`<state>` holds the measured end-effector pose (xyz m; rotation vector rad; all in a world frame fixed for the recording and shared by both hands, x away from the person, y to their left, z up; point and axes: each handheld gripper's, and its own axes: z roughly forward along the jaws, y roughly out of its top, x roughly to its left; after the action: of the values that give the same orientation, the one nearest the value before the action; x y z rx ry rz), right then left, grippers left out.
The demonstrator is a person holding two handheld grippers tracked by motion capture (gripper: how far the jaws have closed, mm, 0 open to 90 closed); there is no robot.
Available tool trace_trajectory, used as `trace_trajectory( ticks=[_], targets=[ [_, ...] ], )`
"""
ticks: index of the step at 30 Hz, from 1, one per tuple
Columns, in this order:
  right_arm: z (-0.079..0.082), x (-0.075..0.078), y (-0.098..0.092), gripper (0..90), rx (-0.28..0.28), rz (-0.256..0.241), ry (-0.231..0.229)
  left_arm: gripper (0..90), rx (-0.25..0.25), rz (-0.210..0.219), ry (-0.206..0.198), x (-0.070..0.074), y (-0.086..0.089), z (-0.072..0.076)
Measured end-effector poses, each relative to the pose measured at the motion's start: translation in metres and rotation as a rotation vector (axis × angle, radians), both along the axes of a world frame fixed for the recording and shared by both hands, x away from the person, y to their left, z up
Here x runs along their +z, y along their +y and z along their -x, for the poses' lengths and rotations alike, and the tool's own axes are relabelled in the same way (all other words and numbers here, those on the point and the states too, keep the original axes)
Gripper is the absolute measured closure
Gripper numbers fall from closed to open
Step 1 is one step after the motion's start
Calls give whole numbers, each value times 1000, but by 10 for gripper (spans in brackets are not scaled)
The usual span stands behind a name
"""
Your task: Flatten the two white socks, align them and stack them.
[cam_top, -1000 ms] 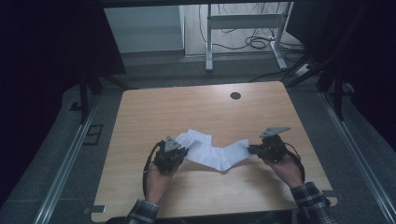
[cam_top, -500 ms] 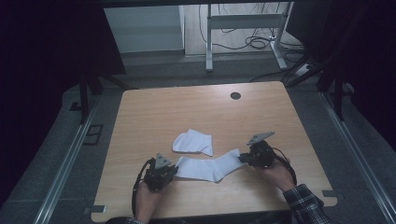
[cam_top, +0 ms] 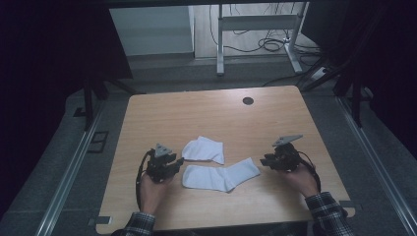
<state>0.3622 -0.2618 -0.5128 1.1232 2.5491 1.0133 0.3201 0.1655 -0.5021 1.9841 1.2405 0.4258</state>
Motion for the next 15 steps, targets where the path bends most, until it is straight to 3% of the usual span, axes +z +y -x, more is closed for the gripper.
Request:
trace_trajectory(
  ticks=[8, 15],
  targets=[
    [-11, -10, -28, 583, -65, 37, -33, 604, 12, -19, 34, -11, -11, -41],
    [-15, -16, -38, 458, -74, 55, -72, 605, 21, -52, 64, -23, -19, -59]
  ],
)
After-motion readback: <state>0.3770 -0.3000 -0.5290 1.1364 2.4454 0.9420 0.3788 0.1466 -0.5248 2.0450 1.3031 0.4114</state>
